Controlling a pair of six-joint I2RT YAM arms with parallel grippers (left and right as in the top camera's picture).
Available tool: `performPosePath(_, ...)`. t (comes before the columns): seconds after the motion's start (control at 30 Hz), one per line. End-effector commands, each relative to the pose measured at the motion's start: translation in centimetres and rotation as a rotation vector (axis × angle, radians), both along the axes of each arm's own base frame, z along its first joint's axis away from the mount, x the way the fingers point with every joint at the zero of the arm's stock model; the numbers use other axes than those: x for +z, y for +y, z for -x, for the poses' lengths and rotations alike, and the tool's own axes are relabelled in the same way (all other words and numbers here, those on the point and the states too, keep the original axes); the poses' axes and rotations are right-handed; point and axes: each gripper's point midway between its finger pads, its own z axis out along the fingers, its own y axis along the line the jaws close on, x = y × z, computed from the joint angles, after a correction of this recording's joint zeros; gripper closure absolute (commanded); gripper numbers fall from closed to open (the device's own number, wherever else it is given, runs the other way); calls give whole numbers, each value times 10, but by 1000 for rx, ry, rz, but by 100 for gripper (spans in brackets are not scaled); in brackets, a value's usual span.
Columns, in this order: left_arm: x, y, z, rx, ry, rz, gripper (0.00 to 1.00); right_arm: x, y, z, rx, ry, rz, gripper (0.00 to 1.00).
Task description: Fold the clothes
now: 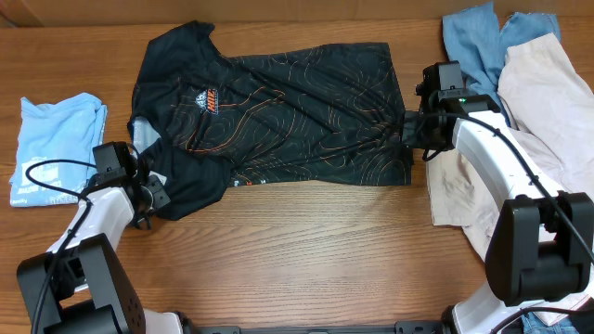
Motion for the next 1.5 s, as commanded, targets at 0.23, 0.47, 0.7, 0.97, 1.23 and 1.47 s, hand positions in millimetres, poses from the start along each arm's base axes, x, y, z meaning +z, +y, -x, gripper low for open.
performPosePath(0.23,67,-50,-21,-214,-81,253,96,-7,-7,1,-13,15,35,48)
performPosePath(0.47,146,-29,-102,-127,-443,198,96,-7,-7,1,-13,14,35,48)
performPosePath(0.7,154,-20,-137,19,-567,270,36,-7,-8,4,-12,25,36,48)
performPosePath(0.97,95,-32,-85,-40,-256,271,33,-7,-7,3,-12,22,36,48)
performPosePath(1.23,48,-16,-45,3,-35,170,54,-16,-7,12,-11,53,35,58)
performPosePath(1.47,14,-16,-45,-18,31,183,41,-42,-3,28,-15,115,7,51)
